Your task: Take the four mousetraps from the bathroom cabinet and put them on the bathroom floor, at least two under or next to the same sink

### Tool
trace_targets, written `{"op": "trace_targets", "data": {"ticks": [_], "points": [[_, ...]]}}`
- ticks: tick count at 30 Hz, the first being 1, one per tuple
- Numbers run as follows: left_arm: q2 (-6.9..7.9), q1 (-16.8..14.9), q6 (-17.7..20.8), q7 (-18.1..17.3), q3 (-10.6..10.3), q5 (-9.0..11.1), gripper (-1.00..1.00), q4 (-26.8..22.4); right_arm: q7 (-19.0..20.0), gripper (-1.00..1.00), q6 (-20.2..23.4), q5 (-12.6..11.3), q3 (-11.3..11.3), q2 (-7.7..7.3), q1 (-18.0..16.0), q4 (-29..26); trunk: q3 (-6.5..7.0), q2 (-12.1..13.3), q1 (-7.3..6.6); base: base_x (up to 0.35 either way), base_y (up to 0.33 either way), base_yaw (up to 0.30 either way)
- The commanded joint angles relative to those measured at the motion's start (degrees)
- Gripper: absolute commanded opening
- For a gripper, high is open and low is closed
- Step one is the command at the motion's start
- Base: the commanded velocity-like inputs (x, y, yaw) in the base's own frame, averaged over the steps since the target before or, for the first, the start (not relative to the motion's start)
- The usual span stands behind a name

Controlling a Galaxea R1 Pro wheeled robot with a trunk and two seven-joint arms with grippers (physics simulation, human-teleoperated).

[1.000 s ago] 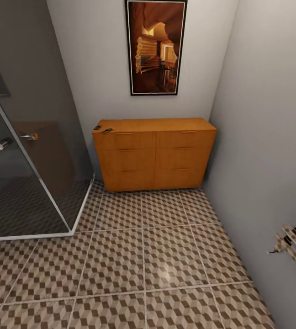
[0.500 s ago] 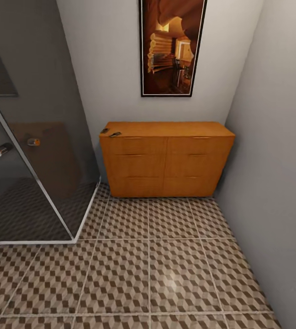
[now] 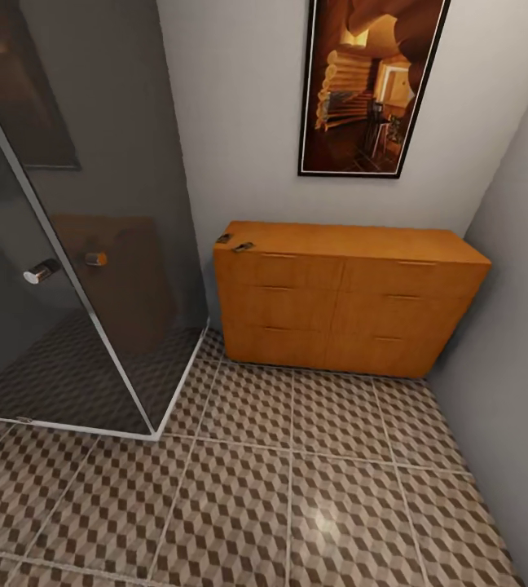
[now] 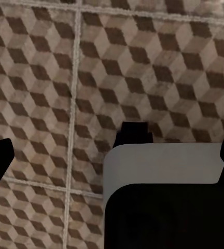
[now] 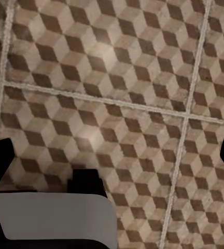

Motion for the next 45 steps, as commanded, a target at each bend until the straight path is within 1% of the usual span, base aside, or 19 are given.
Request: {"op": "trace_targets", "data": {"ticks": [1,10,26,45], "points": [[-0.07,-0.05,-0.2,0.01,-0.41,0.29,1.0,0.19,-0.27,1.0,-0.1,-0.47,0.49,-0.02,-0.01,-0.08,-0.05,-0.02,0.03,0.314,0.0,0.217],[-0.07,-0.05,-0.2,-0.01,-0.41,0.26,1.0,0.17,-0.33,1.0,0.06,-0.47,0.44,-0.14,-0.01,-0.06,-0.05,-0.02,0.03,0.315,0.0,0.078],[-0.15,-0.05,-0.2,-0.14,-0.45,0.23,1.0,0.12,-0.36,1.0,0.16,-0.45,0.48,-1.09,-0.01,0.01,-0.06,-0.02,0.03,0.33,0.0,0.005],[-0.16,-0.05,-0.2,-0.17,-0.49,0.18,1.0,0.12,-0.36,1.0,0.07,-0.38,0.48,-1.2,-0.01,0.01,-0.06,-0.02,0.03,0.333,0.0,0.0]]}}
